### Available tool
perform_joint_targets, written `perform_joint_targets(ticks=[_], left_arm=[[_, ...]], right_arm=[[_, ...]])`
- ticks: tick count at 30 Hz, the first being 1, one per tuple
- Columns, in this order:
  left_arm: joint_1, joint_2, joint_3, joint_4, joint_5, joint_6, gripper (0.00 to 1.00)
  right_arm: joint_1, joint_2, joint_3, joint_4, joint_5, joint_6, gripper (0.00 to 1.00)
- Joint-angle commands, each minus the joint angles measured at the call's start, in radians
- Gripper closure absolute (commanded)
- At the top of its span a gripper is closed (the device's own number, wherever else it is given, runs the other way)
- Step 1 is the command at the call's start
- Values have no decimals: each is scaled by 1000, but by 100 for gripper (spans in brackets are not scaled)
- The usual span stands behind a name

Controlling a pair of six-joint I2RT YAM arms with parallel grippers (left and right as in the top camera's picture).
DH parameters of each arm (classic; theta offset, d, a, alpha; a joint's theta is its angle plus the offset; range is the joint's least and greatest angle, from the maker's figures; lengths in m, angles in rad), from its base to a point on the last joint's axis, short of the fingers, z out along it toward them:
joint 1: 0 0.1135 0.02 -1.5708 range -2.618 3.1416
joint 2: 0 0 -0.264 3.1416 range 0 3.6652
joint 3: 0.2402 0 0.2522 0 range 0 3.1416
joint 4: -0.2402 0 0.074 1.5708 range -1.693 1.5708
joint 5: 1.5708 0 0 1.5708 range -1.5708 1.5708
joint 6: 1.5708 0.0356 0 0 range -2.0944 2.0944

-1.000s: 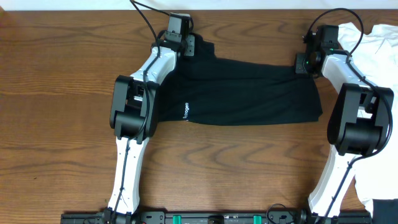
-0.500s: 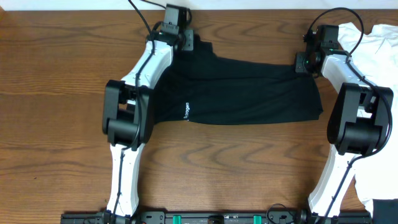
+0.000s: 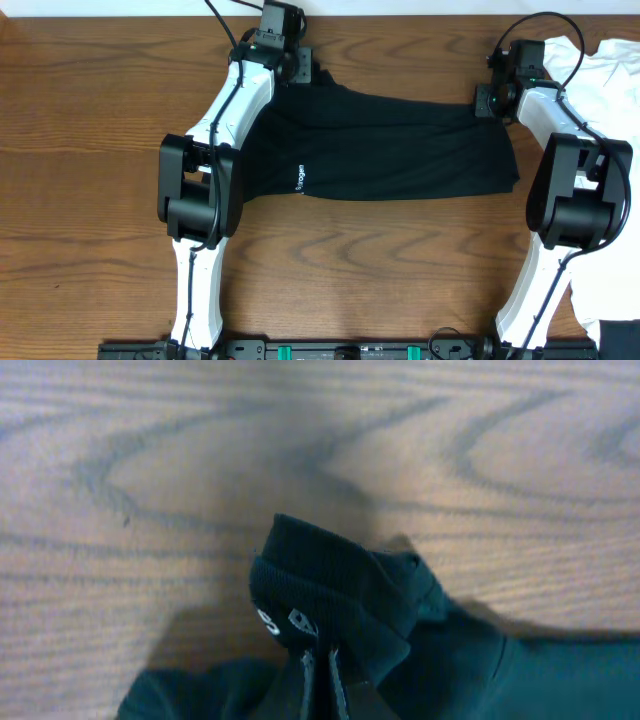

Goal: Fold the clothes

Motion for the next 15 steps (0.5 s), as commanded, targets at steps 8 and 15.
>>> perform_joint_targets(ticks=[8, 15], left_arm=[[3, -44, -7, -85, 13, -2, 94], [5, -110, -7, -171, 13, -2, 94]], right_arm=[[-9, -176, -5, -76, -4, -18, 99], [-10, -244, -5, -187, -4, -19, 99]])
